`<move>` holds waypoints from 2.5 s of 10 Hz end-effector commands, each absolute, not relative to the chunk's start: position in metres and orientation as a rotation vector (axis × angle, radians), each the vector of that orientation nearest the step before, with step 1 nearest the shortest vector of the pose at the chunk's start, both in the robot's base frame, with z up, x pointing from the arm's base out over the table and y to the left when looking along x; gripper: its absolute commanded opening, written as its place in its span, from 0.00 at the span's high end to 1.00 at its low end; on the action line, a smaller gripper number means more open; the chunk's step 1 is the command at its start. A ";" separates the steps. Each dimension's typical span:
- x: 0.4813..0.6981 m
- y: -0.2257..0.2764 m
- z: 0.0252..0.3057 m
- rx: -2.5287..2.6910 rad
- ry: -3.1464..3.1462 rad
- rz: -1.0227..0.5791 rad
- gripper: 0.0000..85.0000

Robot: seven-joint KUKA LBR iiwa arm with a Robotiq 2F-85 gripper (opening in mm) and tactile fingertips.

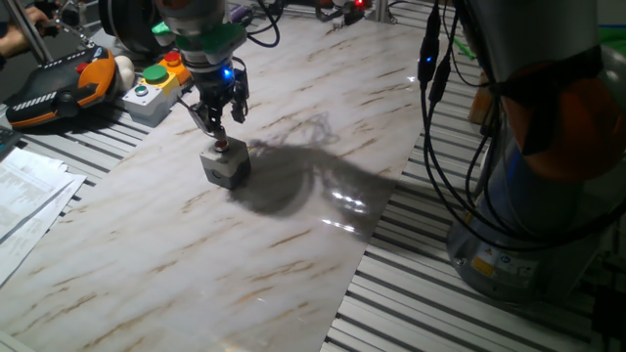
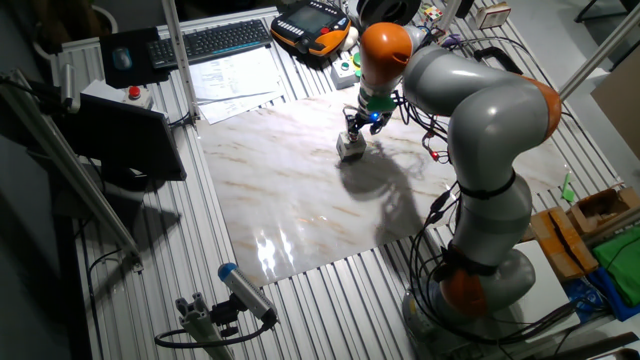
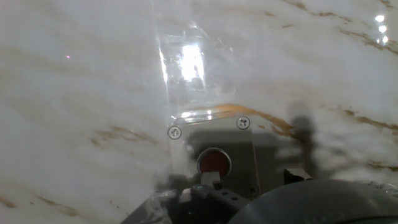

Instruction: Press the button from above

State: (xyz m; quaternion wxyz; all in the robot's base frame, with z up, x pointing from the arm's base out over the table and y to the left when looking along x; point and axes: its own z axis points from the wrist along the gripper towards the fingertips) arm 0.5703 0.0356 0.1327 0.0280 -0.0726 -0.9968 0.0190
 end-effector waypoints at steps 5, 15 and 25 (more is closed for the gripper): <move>0.570 0.034 0.129 -0.250 -3.044 0.068 0.35; 0.567 0.028 0.124 -0.306 -3.025 0.091 0.25; 0.567 0.028 0.124 -0.204 -2.973 0.092 0.26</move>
